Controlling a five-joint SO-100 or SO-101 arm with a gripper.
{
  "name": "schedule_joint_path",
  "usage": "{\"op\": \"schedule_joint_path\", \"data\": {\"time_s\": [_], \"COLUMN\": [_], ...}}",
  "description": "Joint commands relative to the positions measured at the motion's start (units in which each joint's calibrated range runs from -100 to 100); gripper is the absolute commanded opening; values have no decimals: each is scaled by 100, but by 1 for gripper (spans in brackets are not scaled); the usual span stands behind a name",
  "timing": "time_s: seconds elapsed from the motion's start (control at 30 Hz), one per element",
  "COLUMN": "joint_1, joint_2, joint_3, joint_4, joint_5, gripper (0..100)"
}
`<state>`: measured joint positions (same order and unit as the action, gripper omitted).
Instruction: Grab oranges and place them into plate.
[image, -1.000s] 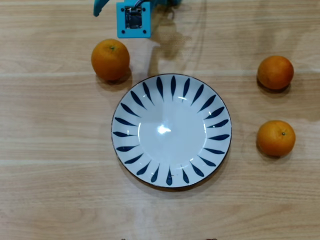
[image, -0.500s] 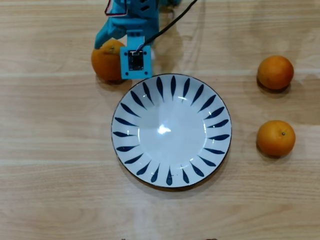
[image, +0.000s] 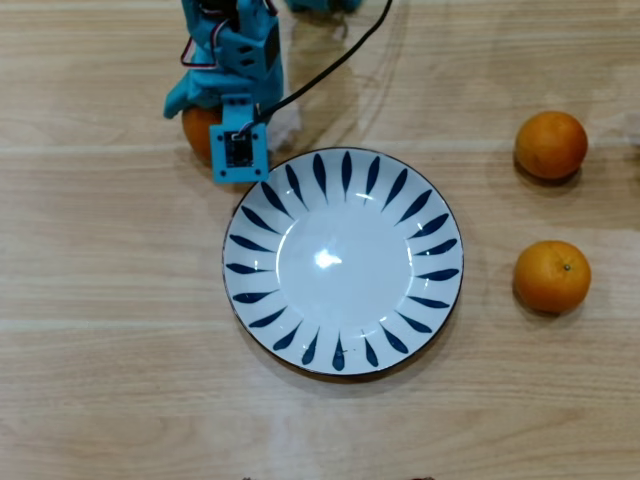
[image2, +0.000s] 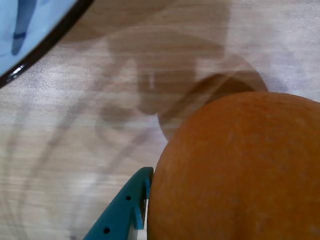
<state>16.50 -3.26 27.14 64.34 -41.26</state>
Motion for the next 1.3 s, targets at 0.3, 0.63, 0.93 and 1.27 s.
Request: {"op": "schedule_joint_path", "data": {"time_s": [0.3,0.63,0.93,1.27], "joint_1": [27,11,-457,-1892], "joint_2": [-46,-97,-765,-587], "joint_3": [-20,-301,-3053,-3524], "joint_4": [-10,360,2182,1727], "joint_5": [-165,-66,-118,-746], "gripper": [43,33,33,33]}}
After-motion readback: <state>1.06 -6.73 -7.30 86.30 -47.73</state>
